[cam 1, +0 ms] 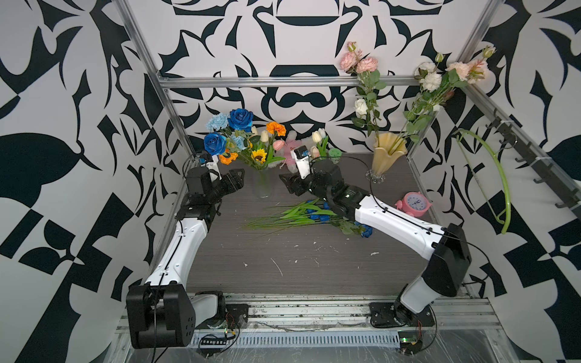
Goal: Pick out blue flowers from the vase
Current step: Place the flower at the center of the board, then pick up the flower from the vase.
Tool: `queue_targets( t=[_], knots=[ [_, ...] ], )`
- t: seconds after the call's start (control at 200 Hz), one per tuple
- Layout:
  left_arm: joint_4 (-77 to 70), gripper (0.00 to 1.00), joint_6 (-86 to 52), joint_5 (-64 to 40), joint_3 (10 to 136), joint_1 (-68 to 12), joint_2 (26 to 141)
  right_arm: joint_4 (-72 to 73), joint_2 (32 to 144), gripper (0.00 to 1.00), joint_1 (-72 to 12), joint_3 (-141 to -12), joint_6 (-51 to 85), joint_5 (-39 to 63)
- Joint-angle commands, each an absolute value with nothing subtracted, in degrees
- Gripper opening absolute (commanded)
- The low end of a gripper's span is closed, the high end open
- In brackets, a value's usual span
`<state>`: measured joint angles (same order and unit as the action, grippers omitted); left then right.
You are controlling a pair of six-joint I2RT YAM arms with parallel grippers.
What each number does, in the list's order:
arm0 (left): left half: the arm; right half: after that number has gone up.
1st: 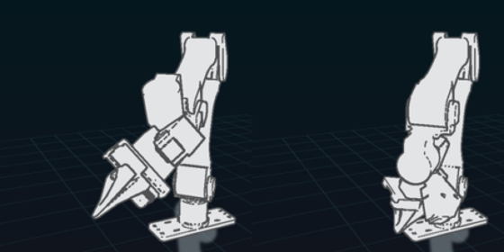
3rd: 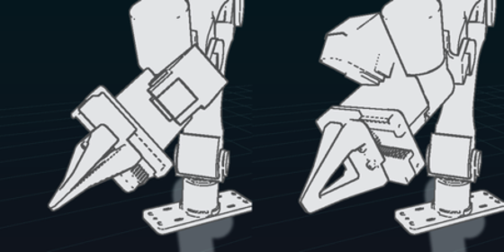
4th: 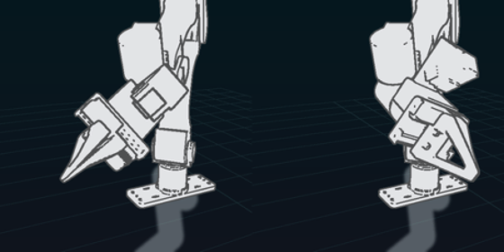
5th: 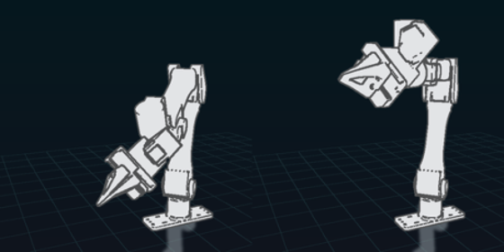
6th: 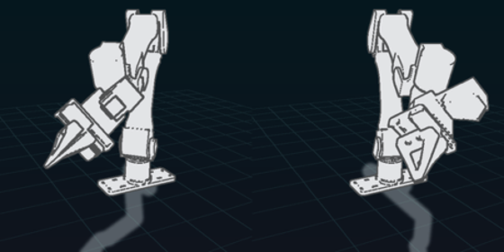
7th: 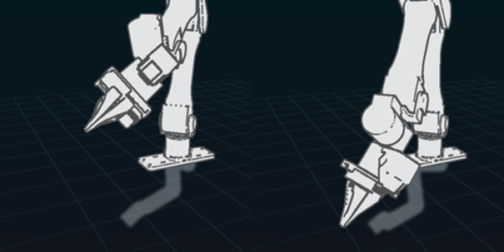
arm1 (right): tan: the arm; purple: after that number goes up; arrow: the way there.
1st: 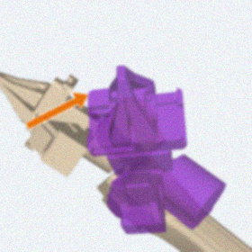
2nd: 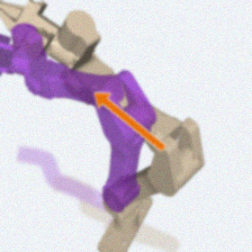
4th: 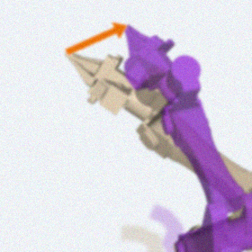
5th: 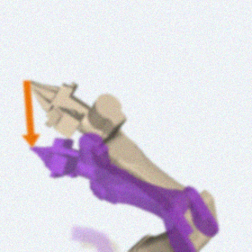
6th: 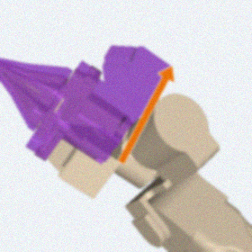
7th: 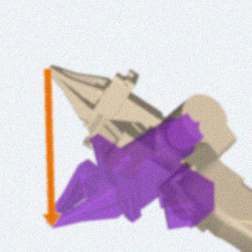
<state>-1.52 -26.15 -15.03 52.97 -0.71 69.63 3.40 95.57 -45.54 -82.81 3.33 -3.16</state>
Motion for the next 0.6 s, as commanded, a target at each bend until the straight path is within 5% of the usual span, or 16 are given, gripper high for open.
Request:
queue_targets(
  t=[0.0, 0.595],
  knots=[
    [-3.0, 0.79, -26.8, -16.1, 53.7, -0.6, 69.6, 10.5, 98.2, 0.67, -45.4, -89.1, -1.1, 0.8],
    [-12.1, 0.79, -31.8, -16.6, 52.9, -0.4, 74.4, 13.4, 117.3, 0.57, -45.4, -114.7, 3.8, 9.9]
  ],
)
